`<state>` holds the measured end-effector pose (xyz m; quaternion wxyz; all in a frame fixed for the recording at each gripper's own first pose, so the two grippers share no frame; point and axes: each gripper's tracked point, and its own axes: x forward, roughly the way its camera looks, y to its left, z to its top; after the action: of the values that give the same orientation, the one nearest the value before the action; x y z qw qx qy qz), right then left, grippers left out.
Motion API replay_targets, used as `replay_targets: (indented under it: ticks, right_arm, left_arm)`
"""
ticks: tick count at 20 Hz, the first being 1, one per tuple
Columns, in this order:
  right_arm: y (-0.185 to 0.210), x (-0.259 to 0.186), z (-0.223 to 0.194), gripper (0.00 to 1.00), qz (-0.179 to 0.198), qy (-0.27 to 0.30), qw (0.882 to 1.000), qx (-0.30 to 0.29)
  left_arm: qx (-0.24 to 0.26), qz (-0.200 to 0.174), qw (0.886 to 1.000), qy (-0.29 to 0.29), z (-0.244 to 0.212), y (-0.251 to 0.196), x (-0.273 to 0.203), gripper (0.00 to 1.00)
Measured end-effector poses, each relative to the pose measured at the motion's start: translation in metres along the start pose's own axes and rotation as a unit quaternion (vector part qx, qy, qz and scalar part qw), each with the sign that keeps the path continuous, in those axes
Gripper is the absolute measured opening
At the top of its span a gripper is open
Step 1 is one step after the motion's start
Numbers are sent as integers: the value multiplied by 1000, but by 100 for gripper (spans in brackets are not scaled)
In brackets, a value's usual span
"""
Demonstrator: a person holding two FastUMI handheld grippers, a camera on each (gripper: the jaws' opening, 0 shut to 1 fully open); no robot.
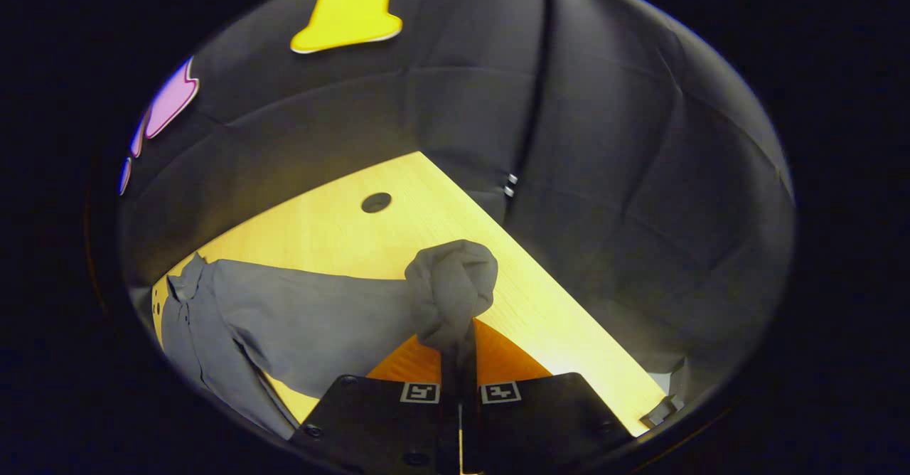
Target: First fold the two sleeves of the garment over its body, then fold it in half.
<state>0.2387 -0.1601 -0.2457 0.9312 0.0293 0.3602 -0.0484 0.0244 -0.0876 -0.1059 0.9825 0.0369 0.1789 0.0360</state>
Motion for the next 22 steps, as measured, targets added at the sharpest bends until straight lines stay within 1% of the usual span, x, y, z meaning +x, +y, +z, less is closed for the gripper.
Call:
replay_targets:
  ticks: [4,7,9,11,16,22]
  right_arm:
    - [48,-21,42,6,30,-32,999,-29]
    - [89,-46,66,6,56,-52,996,-46]
    - [123,-59,80,6,76,-74,992,-74]
    - [167,-71,86,6,105,-83,986,-98]
    - [266,-94,67,6,167,-77,974,-130]
    - [388,-122,26,6,236,-65,951,-188]
  left_arm:
    - [-5,10,1000,-4,-3,17,-10,98]
    - [-21,20,1000,-3,-11,34,-13,98]
    - [-33,31,999,0,-18,48,-14,98]
    - [-50,46,998,4,-24,66,-15,98]
    - [-90,74,993,15,-42,104,-24,98]
    - [-116,116,986,29,-69,153,-41,98]
